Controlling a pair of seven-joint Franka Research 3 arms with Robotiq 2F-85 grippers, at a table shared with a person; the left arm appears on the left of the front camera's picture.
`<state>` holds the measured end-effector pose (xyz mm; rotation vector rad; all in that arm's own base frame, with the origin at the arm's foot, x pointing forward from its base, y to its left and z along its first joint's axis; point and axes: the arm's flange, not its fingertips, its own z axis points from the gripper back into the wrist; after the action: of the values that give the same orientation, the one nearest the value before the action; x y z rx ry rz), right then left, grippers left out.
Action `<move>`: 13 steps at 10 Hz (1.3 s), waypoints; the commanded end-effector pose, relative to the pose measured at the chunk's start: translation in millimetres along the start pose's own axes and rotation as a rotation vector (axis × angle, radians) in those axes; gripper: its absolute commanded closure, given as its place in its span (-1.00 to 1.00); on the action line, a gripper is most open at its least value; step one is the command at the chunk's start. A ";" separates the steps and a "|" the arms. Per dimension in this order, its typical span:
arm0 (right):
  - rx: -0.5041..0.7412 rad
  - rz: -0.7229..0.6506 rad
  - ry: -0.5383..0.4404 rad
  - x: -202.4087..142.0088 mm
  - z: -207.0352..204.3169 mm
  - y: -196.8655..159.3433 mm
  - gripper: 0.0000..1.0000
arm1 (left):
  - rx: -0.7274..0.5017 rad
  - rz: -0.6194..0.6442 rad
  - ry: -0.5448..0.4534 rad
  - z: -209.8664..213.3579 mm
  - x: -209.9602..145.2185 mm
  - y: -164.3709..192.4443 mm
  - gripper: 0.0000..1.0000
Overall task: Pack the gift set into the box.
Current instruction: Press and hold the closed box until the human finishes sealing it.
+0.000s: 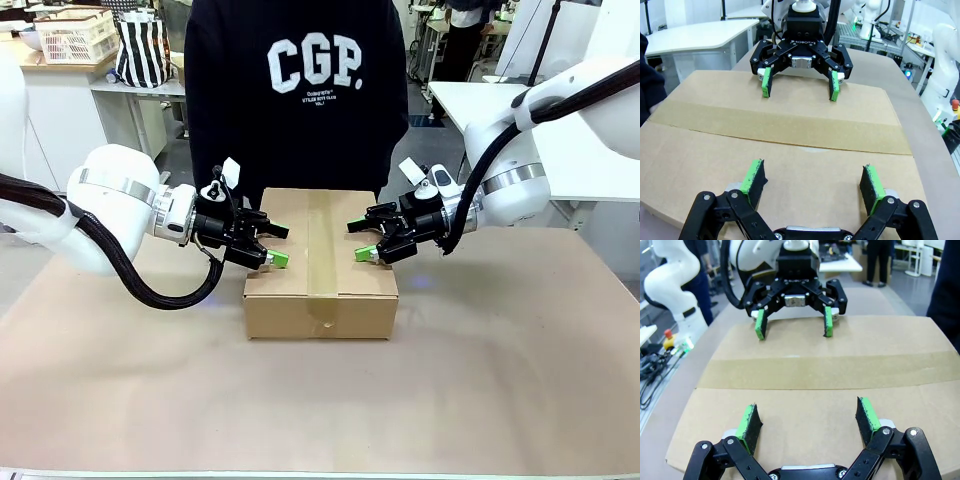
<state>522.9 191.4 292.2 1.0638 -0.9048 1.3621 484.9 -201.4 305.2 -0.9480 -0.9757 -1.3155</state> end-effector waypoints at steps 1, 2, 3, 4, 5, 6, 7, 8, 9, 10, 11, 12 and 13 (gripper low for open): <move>-0.001 -0.005 0.002 -2.3 -0.2 0.8 -1.00 | 0.000 -0.003 0.007 -0.5 -4.5 -2.1 -1.00; -0.001 -0.005 0.002 -2.3 -0.2 0.8 -1.00 | 0.000 -0.003 0.007 -0.5 -4.5 -2.1 -1.00; -0.001 -0.005 0.002 -2.3 -0.2 0.8 -1.00 | 0.000 -0.003 0.007 -0.5 -4.5 -2.1 -1.00; -0.001 -0.005 0.002 -2.3 -0.2 0.8 -1.00 | 0.000 -0.003 0.007 -0.5 -4.5 -2.1 -1.00; -0.001 -0.005 0.002 -2.3 -0.2 0.8 -1.00 | 0.000 0.000 0.000 0.0 0.0 0.0 -1.00; 0.000 0.000 0.000 0.0 0.0 0.0 -1.00 | -0.071 0.024 -0.034 12.4 14.1 -5.8 -1.00; 0.010 -0.022 0.050 13.1 10.6 9.3 -1.00 | -0.128 0.037 -0.080 29.1 29.4 -14.7 -1.00; -0.013 -0.096 0.073 31.5 24.3 21.4 -1.00 | -0.184 0.058 -0.129 48.7 46.7 -27.1 -1.00; -0.010 -0.154 0.069 48.7 37.3 34.5 -1.00 | -0.194 0.105 -0.126 66.3 59.3 -38.3 -1.00; 0.034 -0.257 0.028 68.2 54.4 53.2 -1.00 | -0.236 0.164 -0.132 86.8 71.2 -52.5 -1.00; 0.051 -0.352 0.003 86.0 76.7 76.2 -1.00 | -0.301 0.248 -0.180 109.1 79.3 -67.7 -1.00; 0.066 -0.463 0.007 95.1 93.1 97.2 -1.00 | -0.376 0.367 -0.207 126.4 80.3 -80.5 -1.00; 0.067 -0.550 0.030 100.3 107.9 117.9 -1.00 | -0.437 0.482 -0.251 145.1 77.9 -93.4 -1.00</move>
<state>437.6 124.7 413.5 1.2129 -0.5761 1.0208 395.9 -109.9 423.3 -1.5250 -0.6893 -1.1304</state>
